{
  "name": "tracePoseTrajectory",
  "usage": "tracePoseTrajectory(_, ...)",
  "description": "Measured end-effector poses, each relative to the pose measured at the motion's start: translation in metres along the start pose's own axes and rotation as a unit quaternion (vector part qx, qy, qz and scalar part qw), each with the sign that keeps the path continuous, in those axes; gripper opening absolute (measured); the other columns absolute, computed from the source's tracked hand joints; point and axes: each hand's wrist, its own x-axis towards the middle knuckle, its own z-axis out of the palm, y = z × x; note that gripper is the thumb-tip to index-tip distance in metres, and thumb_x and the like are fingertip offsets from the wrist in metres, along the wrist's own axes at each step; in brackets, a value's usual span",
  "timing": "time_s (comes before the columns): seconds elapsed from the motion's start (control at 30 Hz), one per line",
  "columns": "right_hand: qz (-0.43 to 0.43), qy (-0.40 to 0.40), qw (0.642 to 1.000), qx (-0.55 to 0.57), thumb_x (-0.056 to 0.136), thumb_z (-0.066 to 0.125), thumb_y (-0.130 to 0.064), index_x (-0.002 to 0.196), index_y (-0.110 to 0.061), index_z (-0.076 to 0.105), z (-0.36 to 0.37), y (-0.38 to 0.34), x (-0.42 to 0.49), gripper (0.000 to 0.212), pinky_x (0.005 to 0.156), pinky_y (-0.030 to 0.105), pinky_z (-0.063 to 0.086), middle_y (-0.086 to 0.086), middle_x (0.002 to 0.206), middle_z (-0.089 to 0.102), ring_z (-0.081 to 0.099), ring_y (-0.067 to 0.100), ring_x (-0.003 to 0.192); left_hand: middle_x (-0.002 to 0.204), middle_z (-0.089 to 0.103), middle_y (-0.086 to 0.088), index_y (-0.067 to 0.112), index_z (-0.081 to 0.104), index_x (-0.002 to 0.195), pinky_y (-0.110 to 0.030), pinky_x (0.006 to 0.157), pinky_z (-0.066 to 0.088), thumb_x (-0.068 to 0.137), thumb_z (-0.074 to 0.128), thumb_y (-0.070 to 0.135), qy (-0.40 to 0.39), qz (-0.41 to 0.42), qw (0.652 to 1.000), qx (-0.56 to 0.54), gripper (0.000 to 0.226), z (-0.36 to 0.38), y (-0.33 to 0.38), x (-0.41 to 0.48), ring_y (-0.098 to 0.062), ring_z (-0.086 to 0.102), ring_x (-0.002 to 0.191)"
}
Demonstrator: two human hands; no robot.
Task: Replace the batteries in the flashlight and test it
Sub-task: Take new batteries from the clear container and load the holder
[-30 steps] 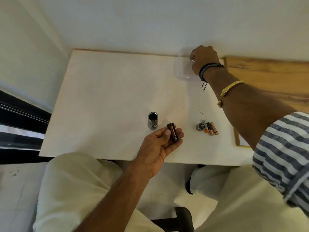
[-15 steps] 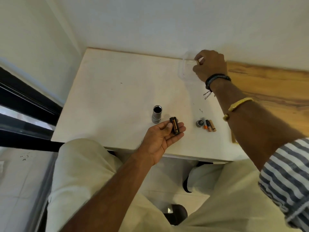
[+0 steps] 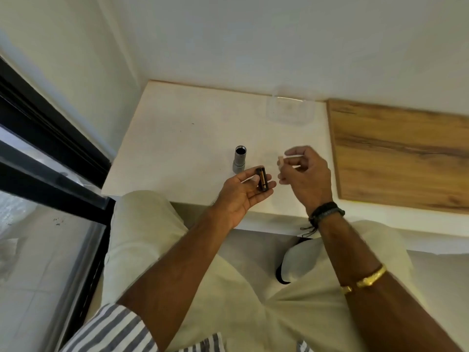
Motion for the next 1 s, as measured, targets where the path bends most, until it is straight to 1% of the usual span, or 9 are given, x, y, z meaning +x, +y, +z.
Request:
tracePoseTrajectory(0.13,0.010,-0.023,1.000,0.014,0.086,0.076,-0.010,0.095,-0.015,0.077,-0.001,0.007,-0.024,0.010,0.077,0.039,0.064,0.000,0.086,0.078,0.074,0.018,0.077,0.119,0.066,-0.027,-0.001,0.056,0.127,-0.046,0.091,0.057,0.100,0.047,-0.001,0.003,0.002,1.000,0.029,0.029,-0.005,-0.004,-0.010,-0.039,0.069,0.105)
tracePoseTrajectory(0.23,0.019,-0.036,0.999,0.021,0.083,0.076,-0.009,0.094,-0.020,0.081,-0.002,0.009,-0.033,0.016,0.088,0.040,0.060,0.001,0.081,0.078,0.073,0.021,0.080,0.119,0.066,-0.027,-0.002,0.057,0.128,-0.046,0.091,0.057,0.099,0.049,-0.002,-0.002,0.009,0.999,0.046,0.030,-0.009,-0.005,-0.014,-0.040,0.068,0.105)
tracePoseTrajectory(0.4,-0.040,-0.056,0.996,-0.056,0.086,0.072,-0.002,0.099,-0.019,0.080,-0.002,0.009,-0.042,0.023,0.075,0.011,0.053,0.001,0.083,0.074,0.065,-0.002,0.075,0.117,0.067,-0.027,0.003,0.059,0.126,-0.047,0.093,0.056,0.098,0.051,-0.001,-0.006,0.021,0.997,0.075,0.029,-0.015,-0.005,-0.016,-0.038,0.069,0.105)
tracePoseTrajectory(0.43,-0.058,-0.051,0.994,-0.081,0.087,0.072,-0.004,0.100,-0.019,0.080,-0.002,0.009,-0.043,0.022,0.075,0.012,0.054,0.000,0.084,0.074,0.067,0.000,0.077,0.116,0.068,-0.027,0.004,0.060,0.126,-0.047,0.093,0.055,0.098,0.052,-0.001,-0.006,0.024,0.996,0.086,0.029,-0.016,-0.006,-0.016,-0.037,0.069,0.105)
tracePoseTrajectory(0.5,-0.066,-0.039,0.992,-0.097,0.087,0.073,-0.008,0.101,-0.022,0.077,-0.003,0.010,-0.045,0.020,0.080,0.026,0.061,-0.005,0.084,0.074,0.070,0.007,0.080,0.116,0.068,-0.025,0.007,0.063,0.125,-0.046,0.094,0.055,0.098,0.053,0.000,-0.001,0.028,0.993,0.112,0.030,-0.018,-0.006,-0.016,-0.036,0.069,0.104)
tracePoseTrajectory(0.57,-0.060,-0.026,0.994,-0.089,0.085,0.076,-0.012,0.101,-0.027,0.073,-0.004,0.011,-0.047,0.021,0.083,0.039,0.062,-0.009,0.081,0.074,0.072,0.014,0.082,0.116,0.069,-0.022,0.010,0.065,0.125,-0.045,0.093,0.056,0.097,0.054,0.000,-0.003,0.033,0.989,0.142,0.031,-0.019,-0.006,-0.017,-0.035,0.069,0.104)
tracePoseTrajectory(0.63,-0.055,-0.012,0.996,-0.068,0.083,0.079,-0.016,0.100,-0.027,0.069,-0.006,0.013,-0.048,0.023,0.081,0.045,0.062,-0.008,0.080,0.076,0.074,0.018,0.081,0.116,0.070,-0.019,0.012,0.065,0.124,-0.042,0.091,0.057,0.096,0.056,0.000,-0.011,0.037,0.984,0.173,0.032,-0.018,-0.006,-0.018,-0.033,0.069,0.105)
tracePoseTrajectory(0.8,-0.040,0.003,0.998,-0.038,0.083,0.082,-0.014,0.097,-0.014,0.074,-0.006,0.015,-0.049,0.016,0.073,0.037,0.065,0.002,0.081,0.077,0.075,0.015,0.075,0.117,0.071,-0.016,0.009,0.063,0.128,-0.039,0.087,0.059,0.093,0.061,0.000,-0.027,0.037,0.979,0.197,0.036,-0.016,-0.012,-0.019,-0.031,0.070,0.105)
tracePoseTrajectory(1.0,-0.048,-0.014,0.997,-0.060,0.086,0.079,-0.012,0.100,-0.011,0.078,0.000,0.019,-0.050,0.014,0.071,0.025,0.063,-0.001,0.082,0.076,0.075,0.012,0.074,0.115,0.071,-0.019,0.006,0.064,0.125,-0.039,0.085,0.060,0.093,0.062,0.000,-0.019,0.039,0.981,0.188,0.033,-0.016,-0.014,-0.018,-0.032,0.070,0.103)
